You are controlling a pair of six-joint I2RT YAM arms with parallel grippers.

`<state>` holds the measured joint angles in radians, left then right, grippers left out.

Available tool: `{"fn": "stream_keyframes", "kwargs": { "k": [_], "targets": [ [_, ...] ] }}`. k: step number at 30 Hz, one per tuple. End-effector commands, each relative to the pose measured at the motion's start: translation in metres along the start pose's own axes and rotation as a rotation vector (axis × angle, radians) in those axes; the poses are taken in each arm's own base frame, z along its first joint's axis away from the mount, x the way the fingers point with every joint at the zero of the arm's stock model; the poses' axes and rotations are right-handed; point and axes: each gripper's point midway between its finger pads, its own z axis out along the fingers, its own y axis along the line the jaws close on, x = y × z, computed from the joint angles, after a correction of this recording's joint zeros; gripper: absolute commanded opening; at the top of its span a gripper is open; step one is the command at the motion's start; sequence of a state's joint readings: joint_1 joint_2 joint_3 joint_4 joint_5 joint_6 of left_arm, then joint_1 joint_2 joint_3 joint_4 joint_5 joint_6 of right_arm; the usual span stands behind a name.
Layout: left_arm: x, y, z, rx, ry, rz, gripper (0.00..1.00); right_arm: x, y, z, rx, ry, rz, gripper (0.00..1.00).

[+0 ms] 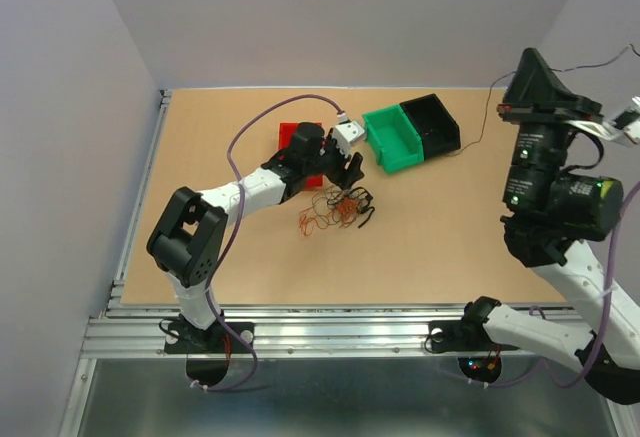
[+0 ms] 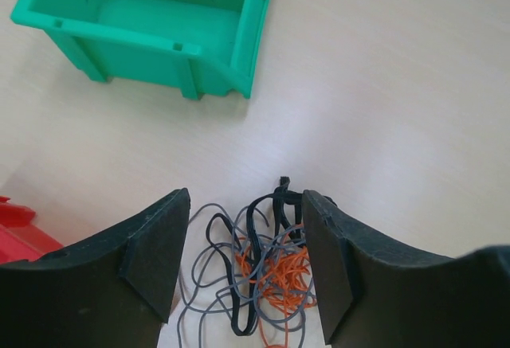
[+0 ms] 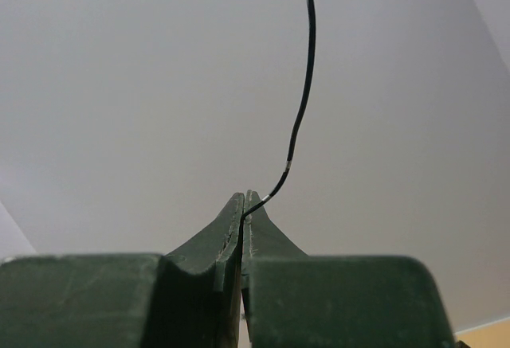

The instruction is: Untangle the cables

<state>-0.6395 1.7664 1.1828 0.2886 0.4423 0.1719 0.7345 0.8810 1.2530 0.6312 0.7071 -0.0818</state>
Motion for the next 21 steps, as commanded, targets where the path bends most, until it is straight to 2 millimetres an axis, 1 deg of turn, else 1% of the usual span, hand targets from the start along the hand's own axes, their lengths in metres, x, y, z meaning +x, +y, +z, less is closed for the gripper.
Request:
{"fn": "stream_keyframes", "kwargs": {
  "k": [1,2,3,4,5,7,8,9,10,11,12,13,14,15,16,18,19,21],
  "targets": [
    [-0.038,0.008,-0.021,-0.083,-0.120,0.055,0.70,0.020,0.008,0.008,-0.009,-0.009,-0.054,0.01],
    [-0.037,0.011,-0.023,-0.108,-0.126,0.054,0.71,0.025,0.010,0.011,-0.005,-0.006,-0.064,0.01],
    [-0.042,0.012,-0.028,-0.119,-0.141,0.057,0.72,0.035,0.013,0.017,0.002,0.000,-0.089,0.01],
    [-0.045,0.012,-0.030,-0.127,-0.150,0.056,0.72,0.038,0.014,0.019,0.007,-0.004,-0.096,0.01],
    [-0.048,0.012,-0.032,-0.132,-0.164,0.061,0.73,0.045,0.015,0.022,0.014,0.000,-0.112,0.01],
    [-0.049,0.013,-0.036,-0.145,-0.175,0.064,0.74,0.043,0.013,0.028,0.047,-0.040,-0.125,0.01],
    [-0.051,0.013,-0.037,-0.149,-0.181,0.067,0.74,0.058,0.015,0.032,0.054,-0.032,-0.150,0.01],
    [-0.050,0.015,-0.038,-0.156,-0.183,0.065,0.75,0.055,0.014,0.036,0.072,-0.054,-0.157,0.01],
    [-0.049,0.015,-0.037,-0.160,-0.181,0.067,0.75,0.061,0.014,0.039,0.075,-0.054,-0.167,0.01],
    [-0.048,0.015,-0.037,-0.159,-0.178,0.064,0.75,0.073,0.015,0.042,0.076,-0.046,-0.183,0.01],
    [-0.048,0.016,-0.036,-0.159,-0.177,0.064,0.75,0.077,0.015,0.045,0.079,-0.047,-0.185,0.00],
    [-0.047,0.017,-0.036,-0.162,-0.175,0.063,0.75,0.079,0.010,0.048,0.099,-0.056,-0.187,0.00],
    [-0.047,0.017,-0.036,-0.163,-0.175,0.061,0.75,0.088,0.009,0.052,0.107,-0.053,-0.179,0.01],
    [-0.046,0.018,-0.035,-0.165,-0.172,0.061,0.75,0.091,0.006,0.054,0.116,-0.056,-0.175,0.01],
    [-0.046,0.018,-0.035,-0.165,-0.173,0.060,0.75,0.092,-0.003,0.060,0.138,-0.069,-0.180,0.01],
    [-0.045,0.017,-0.035,-0.163,-0.172,0.060,0.74,0.101,-0.012,0.066,0.156,-0.074,-0.157,0.01],
    [-0.048,0.016,-0.037,-0.164,-0.179,0.061,0.74,0.112,-0.023,0.072,0.172,-0.074,-0.179,0.01],
    [-0.048,0.016,-0.038,-0.164,-0.182,0.064,0.75,0.117,-0.029,0.079,0.180,-0.084,-0.165,0.01]
  ]
}}
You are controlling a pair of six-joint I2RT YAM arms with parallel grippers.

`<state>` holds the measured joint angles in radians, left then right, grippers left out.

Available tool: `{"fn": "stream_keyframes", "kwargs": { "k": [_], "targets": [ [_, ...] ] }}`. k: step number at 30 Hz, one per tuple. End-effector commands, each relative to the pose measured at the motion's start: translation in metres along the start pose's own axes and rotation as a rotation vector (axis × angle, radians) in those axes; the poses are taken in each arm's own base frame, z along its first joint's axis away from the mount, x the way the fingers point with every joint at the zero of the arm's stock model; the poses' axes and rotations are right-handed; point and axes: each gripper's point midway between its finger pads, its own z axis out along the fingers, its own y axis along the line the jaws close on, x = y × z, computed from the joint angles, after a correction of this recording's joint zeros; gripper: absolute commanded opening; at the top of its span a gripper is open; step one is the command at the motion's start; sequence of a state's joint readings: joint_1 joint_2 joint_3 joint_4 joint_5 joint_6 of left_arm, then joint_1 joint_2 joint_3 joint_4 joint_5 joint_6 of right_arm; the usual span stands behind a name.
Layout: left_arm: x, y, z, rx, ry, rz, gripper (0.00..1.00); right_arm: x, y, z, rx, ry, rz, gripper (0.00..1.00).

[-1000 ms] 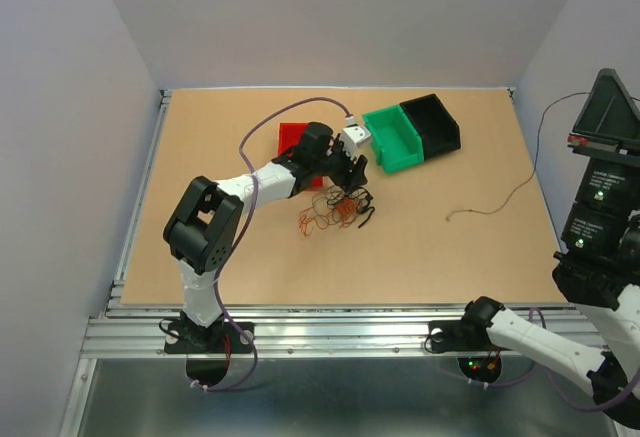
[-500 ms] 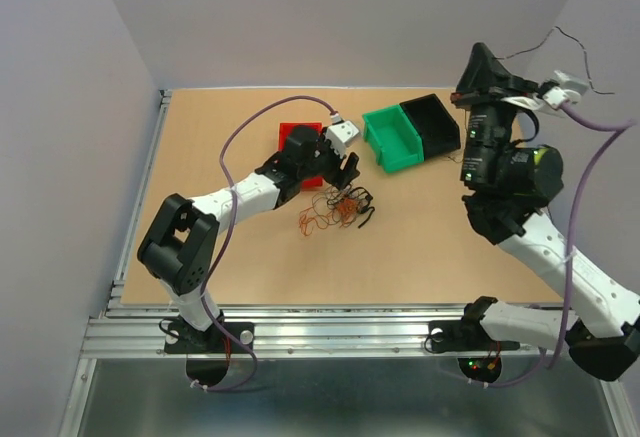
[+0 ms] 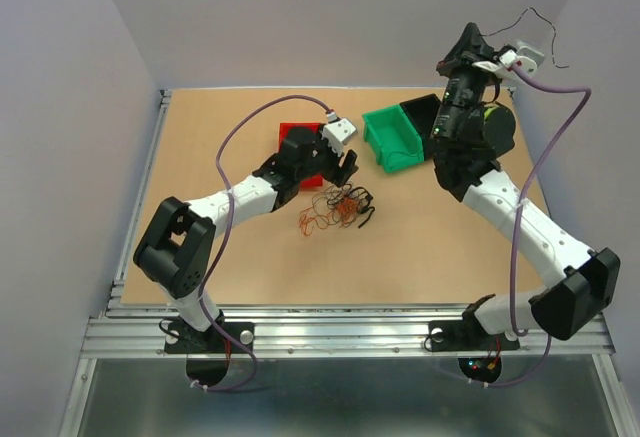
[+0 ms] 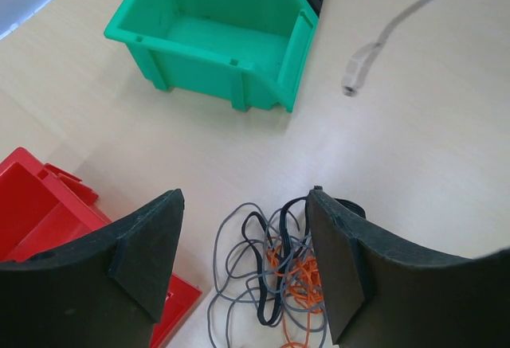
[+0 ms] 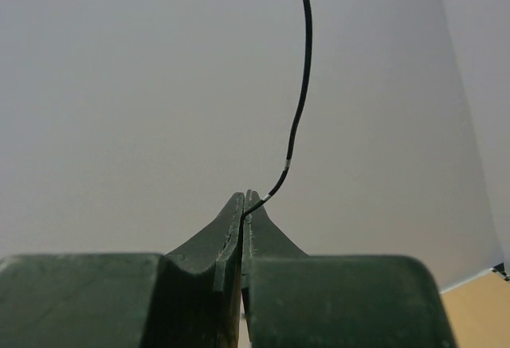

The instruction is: Untangle the cables

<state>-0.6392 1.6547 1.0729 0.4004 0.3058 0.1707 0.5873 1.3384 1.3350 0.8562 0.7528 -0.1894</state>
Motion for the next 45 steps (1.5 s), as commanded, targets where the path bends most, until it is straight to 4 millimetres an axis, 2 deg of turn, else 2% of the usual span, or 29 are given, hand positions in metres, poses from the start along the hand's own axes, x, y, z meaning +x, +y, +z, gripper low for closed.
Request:
{"fn": "stream_keyframes", "kwargs": {
  "k": [1,5,6,7,8,12,14,15,18,22,27,37,42,45],
  "targets": [
    [-0.031,0.002,-0.011,-0.017,-0.094,0.021,0.75,-0.019,-0.016,0.029,0.079,-0.107,0.112,0.00],
    [-0.032,0.000,-0.012,-0.007,-0.100,0.021,0.75,0.007,-0.013,0.052,0.086,-0.106,0.039,0.00],
    [-0.034,-0.001,-0.013,-0.001,-0.103,0.024,0.75,0.010,-0.014,0.057,0.090,-0.110,0.028,0.00],
    [-0.034,-0.001,-0.013,0.000,-0.105,0.023,0.75,0.004,-0.015,0.063,0.101,-0.129,0.033,0.01],
    [-0.033,-0.001,-0.013,0.000,-0.103,0.024,0.75,0.020,-0.015,0.069,0.106,-0.117,0.015,0.00],
    [-0.033,-0.002,-0.013,0.001,-0.105,0.026,0.75,0.033,-0.020,0.086,0.126,-0.126,0.001,0.01],
    [-0.033,-0.002,-0.012,0.003,-0.105,0.028,0.75,0.034,-0.027,0.094,0.141,-0.137,-0.002,0.01],
    [-0.033,-0.002,-0.012,0.001,-0.105,0.028,0.75,0.044,-0.029,0.097,0.142,-0.127,0.002,0.01],
    [-0.032,-0.002,-0.013,0.005,-0.102,0.027,0.75,0.057,-0.043,0.107,0.156,-0.121,-0.007,0.01],
    [-0.032,-0.003,-0.013,0.009,-0.102,0.027,0.75,0.078,-0.052,0.112,0.168,-0.101,-0.010,0.01],
    [-0.032,-0.003,-0.013,0.014,-0.103,0.027,0.75,0.088,-0.049,0.112,0.154,-0.086,-0.003,0.00],
    [-0.033,-0.007,-0.012,0.029,-0.106,0.026,0.75,0.100,-0.036,0.107,0.072,-0.045,0.031,0.01],
    [-0.031,-0.007,-0.011,0.034,-0.102,0.020,0.75,0.117,-0.031,0.102,0.060,-0.013,0.024,0.00],
    [-0.032,-0.006,-0.010,0.026,-0.102,0.025,0.75,0.125,-0.020,0.098,0.040,0.001,0.007,0.01]
  ]
}}
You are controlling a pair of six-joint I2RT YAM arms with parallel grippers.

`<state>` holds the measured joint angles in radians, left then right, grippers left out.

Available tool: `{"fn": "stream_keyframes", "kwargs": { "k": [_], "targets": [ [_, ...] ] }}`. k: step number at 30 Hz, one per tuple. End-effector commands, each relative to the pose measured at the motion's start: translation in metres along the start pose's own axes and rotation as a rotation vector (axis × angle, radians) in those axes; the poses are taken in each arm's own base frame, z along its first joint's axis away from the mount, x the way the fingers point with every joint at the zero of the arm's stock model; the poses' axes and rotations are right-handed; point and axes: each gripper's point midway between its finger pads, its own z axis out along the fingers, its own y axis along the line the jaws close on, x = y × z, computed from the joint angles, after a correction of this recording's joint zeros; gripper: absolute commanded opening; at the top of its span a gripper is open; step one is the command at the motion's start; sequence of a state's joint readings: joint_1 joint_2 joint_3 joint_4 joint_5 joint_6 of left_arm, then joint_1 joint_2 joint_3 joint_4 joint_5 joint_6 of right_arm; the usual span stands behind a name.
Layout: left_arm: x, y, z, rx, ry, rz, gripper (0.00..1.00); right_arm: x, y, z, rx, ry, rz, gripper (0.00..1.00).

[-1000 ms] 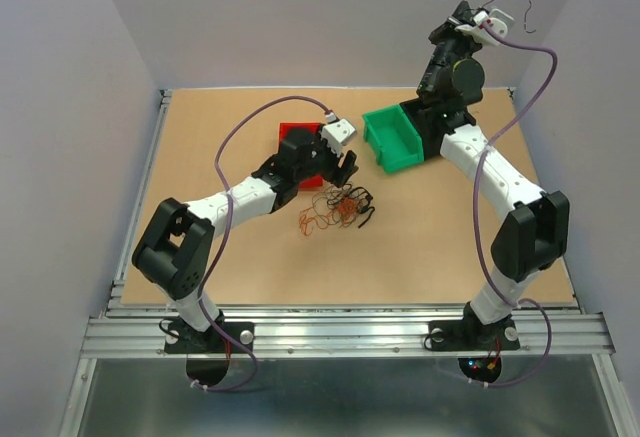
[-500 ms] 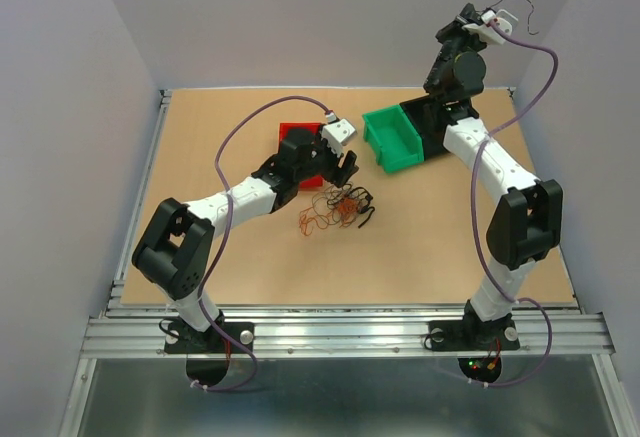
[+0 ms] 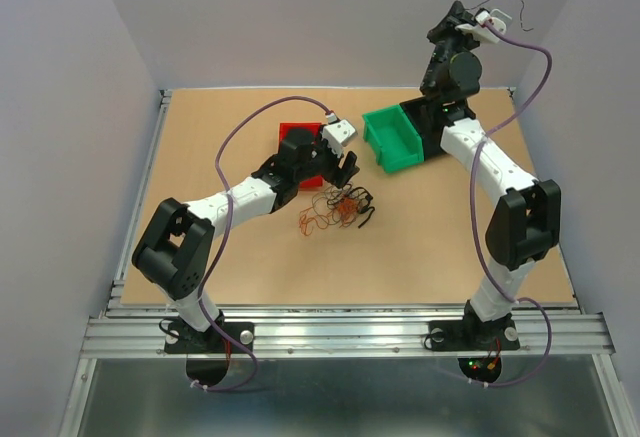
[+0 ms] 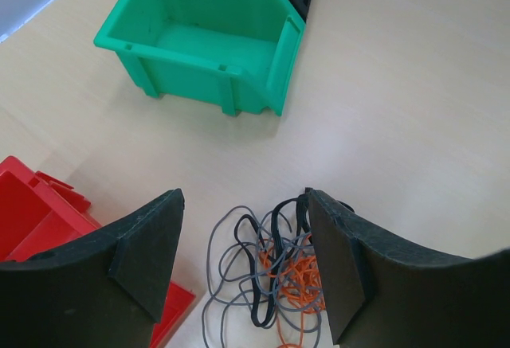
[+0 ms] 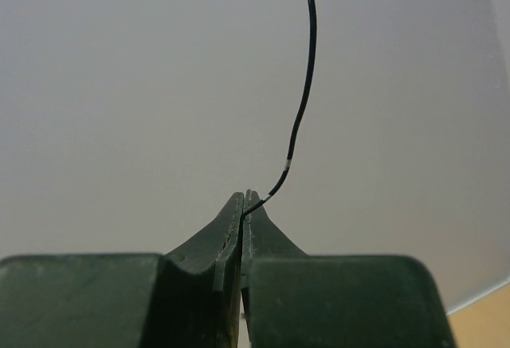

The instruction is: Untangle the cables

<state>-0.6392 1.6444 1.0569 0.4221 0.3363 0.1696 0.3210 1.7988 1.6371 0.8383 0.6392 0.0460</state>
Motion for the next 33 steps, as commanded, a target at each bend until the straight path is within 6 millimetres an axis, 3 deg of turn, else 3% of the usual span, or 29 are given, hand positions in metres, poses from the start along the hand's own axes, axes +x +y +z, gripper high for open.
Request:
{"fn": "stream_keyframes", "kwargs": {
  "k": [1,6,11,25,33],
  "targets": [
    [-0.029,0.000,-0.007,-0.004,-0.082,0.022,0.75,-0.003,0.022,-0.006,-0.045,-0.009,0.016,0.00],
    [-0.030,0.000,-0.007,-0.002,-0.085,0.025,0.75,0.003,0.040,-0.013,-0.062,-0.001,-0.003,0.00],
    [-0.030,-0.001,-0.009,0.001,-0.085,0.025,0.75,0.010,0.037,-0.012,-0.034,0.004,0.005,0.01],
    [-0.029,-0.002,-0.008,0.008,-0.083,0.024,0.75,0.069,-0.013,-0.006,0.059,0.073,-0.046,0.01],
    [-0.029,-0.001,-0.008,0.004,-0.084,0.026,0.75,0.113,-0.039,-0.012,0.114,0.132,-0.146,0.01]
  ]
}}
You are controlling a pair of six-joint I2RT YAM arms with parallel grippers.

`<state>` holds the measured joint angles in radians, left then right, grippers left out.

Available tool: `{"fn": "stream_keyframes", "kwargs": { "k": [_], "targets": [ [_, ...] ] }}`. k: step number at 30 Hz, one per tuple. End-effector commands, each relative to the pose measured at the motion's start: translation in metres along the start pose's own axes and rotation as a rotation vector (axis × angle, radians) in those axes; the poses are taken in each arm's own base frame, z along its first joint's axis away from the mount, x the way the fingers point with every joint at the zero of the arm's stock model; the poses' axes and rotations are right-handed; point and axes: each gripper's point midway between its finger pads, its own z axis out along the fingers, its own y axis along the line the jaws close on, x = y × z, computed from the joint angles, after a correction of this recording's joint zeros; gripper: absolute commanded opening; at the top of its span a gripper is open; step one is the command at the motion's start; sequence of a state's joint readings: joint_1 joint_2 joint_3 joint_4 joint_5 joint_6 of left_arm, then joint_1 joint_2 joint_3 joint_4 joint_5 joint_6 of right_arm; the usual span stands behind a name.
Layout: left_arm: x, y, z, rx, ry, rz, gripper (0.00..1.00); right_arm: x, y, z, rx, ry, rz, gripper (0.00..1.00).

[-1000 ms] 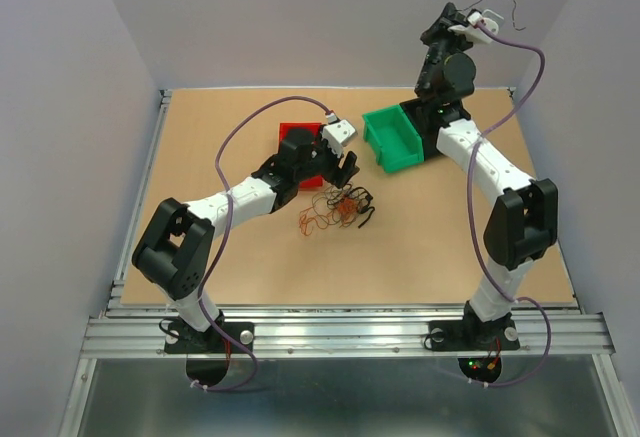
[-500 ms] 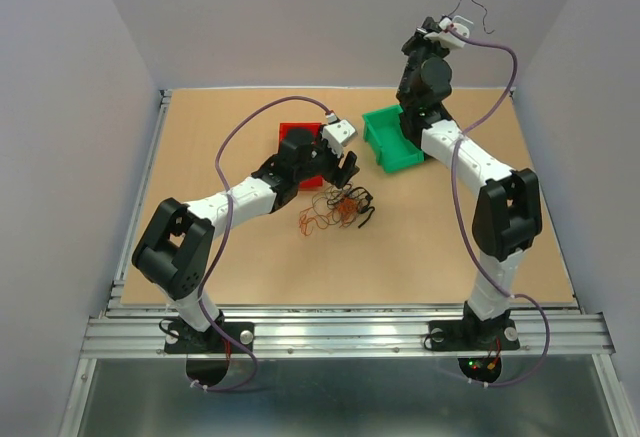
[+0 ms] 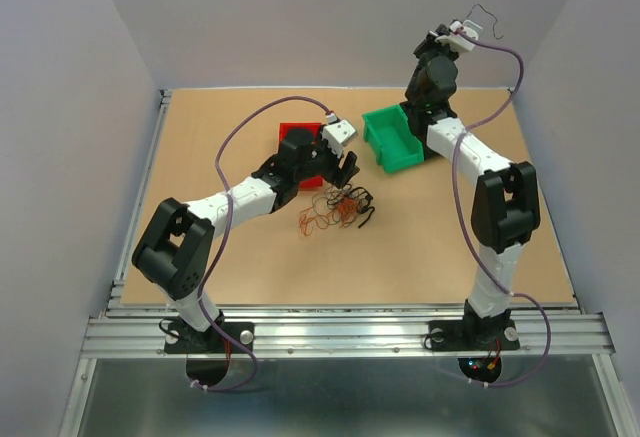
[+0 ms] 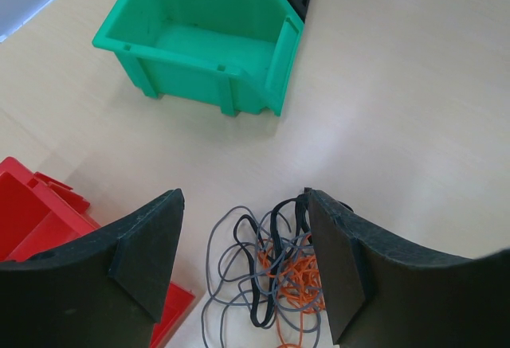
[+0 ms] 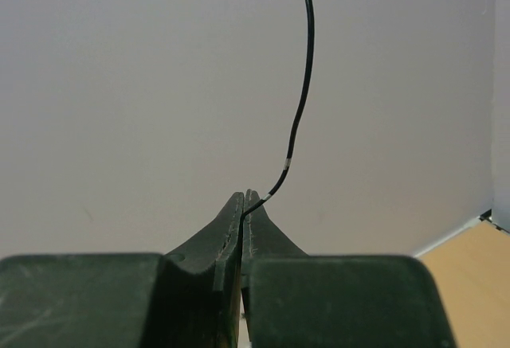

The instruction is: Untangle the cables

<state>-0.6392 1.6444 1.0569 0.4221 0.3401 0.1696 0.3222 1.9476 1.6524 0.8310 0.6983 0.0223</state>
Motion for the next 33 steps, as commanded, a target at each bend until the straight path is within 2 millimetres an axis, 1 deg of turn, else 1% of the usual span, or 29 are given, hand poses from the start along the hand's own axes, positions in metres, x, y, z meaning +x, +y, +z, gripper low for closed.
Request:
{"fn": "stream_keyframes", "kwargs": {
  "k": [1,4,6,7,8,10,11,14,16,17,18,20,22,23,26,28,30,33],
  "targets": [
    [-0.029,-0.001,-0.009,0.000,-0.084,0.028,0.75,0.034,-0.019,-0.002,0.057,0.032,-0.040,0.01],
    [-0.029,-0.001,-0.008,0.001,-0.082,0.027,0.75,0.047,-0.028,-0.001,0.067,0.050,-0.049,0.01],
    [-0.029,-0.001,-0.008,0.002,-0.082,0.026,0.75,0.063,-0.033,-0.002,0.062,0.083,-0.063,0.01],
    [-0.029,-0.001,-0.008,0.003,-0.083,0.026,0.75,0.066,-0.035,-0.002,0.062,0.092,-0.063,0.01],
    [-0.029,-0.001,-0.008,0.002,-0.082,0.027,0.75,0.076,-0.040,-0.004,0.062,0.109,-0.071,0.01],
    [-0.029,-0.002,-0.008,0.006,-0.083,0.028,0.75,0.087,-0.045,-0.009,0.065,0.133,-0.060,0.01],
    [-0.029,-0.002,-0.008,0.005,-0.081,0.026,0.75,0.100,-0.050,-0.014,0.052,0.161,-0.067,0.00],
    [-0.026,-0.001,-0.007,0.004,-0.075,0.023,0.75,0.119,-0.058,-0.017,0.048,0.192,-0.059,0.00],
    [-0.026,0.000,-0.007,0.001,-0.074,0.024,0.75,0.137,-0.064,-0.020,0.050,0.220,-0.083,0.01],
    [-0.027,-0.001,-0.007,0.002,-0.075,0.027,0.75,0.141,-0.066,-0.020,0.051,0.225,-0.088,0.01],
    [-0.028,0.000,-0.008,0.001,-0.077,0.025,0.75,0.152,-0.069,-0.022,0.051,0.245,-0.097,0.01],
    [-0.029,-0.001,-0.008,0.003,-0.078,0.028,0.75,0.161,-0.075,-0.022,0.051,0.261,-0.100,0.01],
    [-0.029,0.000,-0.008,0.000,-0.079,0.028,0.75,0.176,-0.081,-0.026,0.048,0.293,-0.105,0.00],
    [-0.028,-0.001,-0.008,0.003,-0.078,0.029,0.75,0.180,-0.083,-0.027,0.045,0.302,-0.106,0.01],
    [-0.028,0.000,-0.008,0.002,-0.077,0.027,0.75,0.196,-0.087,-0.033,0.007,0.347,-0.100,0.00],
    [-0.028,0.000,-0.008,0.004,-0.077,0.027,0.75,0.208,-0.083,-0.037,-0.045,0.388,-0.082,0.01],
    [-0.028,0.000,-0.008,0.002,-0.077,0.027,0.75,0.216,-0.081,-0.040,-0.071,0.425,-0.057,0.01],
    [-0.028,-0.001,-0.008,0.004,-0.077,0.029,0.75,0.225,-0.085,-0.042,-0.088,0.457,-0.031,0.01]
  ]
}}
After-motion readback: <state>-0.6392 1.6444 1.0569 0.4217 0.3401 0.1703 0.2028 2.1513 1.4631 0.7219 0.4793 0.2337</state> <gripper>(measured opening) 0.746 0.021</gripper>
